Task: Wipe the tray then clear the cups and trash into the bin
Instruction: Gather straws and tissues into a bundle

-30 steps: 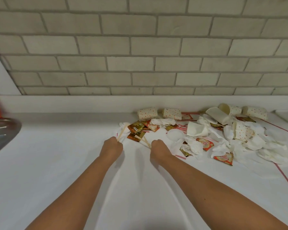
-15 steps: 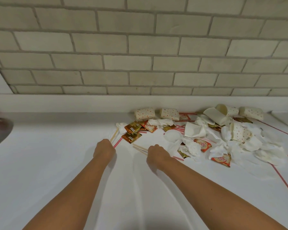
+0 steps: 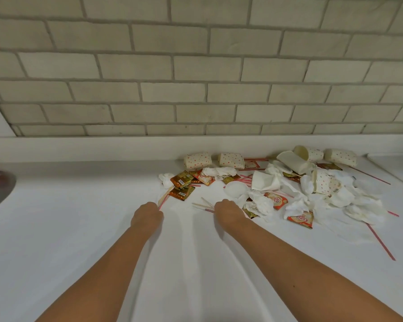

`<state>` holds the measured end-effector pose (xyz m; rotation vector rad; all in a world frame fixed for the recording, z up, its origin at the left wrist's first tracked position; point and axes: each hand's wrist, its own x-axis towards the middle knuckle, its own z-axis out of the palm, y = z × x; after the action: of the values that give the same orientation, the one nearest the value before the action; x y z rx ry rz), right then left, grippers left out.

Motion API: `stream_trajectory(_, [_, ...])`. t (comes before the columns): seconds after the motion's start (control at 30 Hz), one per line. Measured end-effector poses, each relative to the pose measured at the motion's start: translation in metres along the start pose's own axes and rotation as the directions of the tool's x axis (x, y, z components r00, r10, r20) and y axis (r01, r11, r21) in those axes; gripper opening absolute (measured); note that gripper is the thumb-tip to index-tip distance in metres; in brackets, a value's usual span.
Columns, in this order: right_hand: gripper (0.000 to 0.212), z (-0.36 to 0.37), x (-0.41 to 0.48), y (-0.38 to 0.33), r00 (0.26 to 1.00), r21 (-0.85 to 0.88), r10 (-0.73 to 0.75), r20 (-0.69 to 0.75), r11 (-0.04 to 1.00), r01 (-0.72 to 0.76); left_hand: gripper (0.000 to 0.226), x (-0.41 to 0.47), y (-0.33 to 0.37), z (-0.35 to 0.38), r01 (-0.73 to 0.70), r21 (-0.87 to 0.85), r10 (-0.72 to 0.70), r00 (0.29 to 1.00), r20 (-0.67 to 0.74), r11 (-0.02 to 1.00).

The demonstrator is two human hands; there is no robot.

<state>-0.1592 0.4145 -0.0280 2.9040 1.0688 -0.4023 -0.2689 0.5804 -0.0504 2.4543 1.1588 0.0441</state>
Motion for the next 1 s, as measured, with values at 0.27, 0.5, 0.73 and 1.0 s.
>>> stream_trajectory(0.27, [0.023,0.001,-0.004,0.006,0.999,-0.077,-0.044,0.014,0.996,0.045,0.031,-0.008,-0.002,0.003,0.022,-0.09,-0.023,1.0,-0.01,0.996])
stream_trajectory(0.5, [0.038,0.007,-0.019,0.0,0.988,-0.084,-0.11,0.104,0.989,0.119,0.03,-0.012,0.002,0.005,0.06,-0.231,-0.073,0.996,-0.047,0.971])
stream_trajectory(0.73, [0.04,0.022,-0.027,-0.005,0.992,-0.09,-0.116,0.041,0.989,0.119,0.029,-0.024,0.01,0.008,0.095,-0.335,-0.122,0.991,-0.058,0.937])
stream_trajectory(1.0, [0.042,0.039,-0.043,0.008,0.984,-0.123,-0.158,-0.086,0.981,0.147,0.014,-0.048,0.026,0.011,0.081,-0.4,-0.103,0.994,-0.034,0.913])
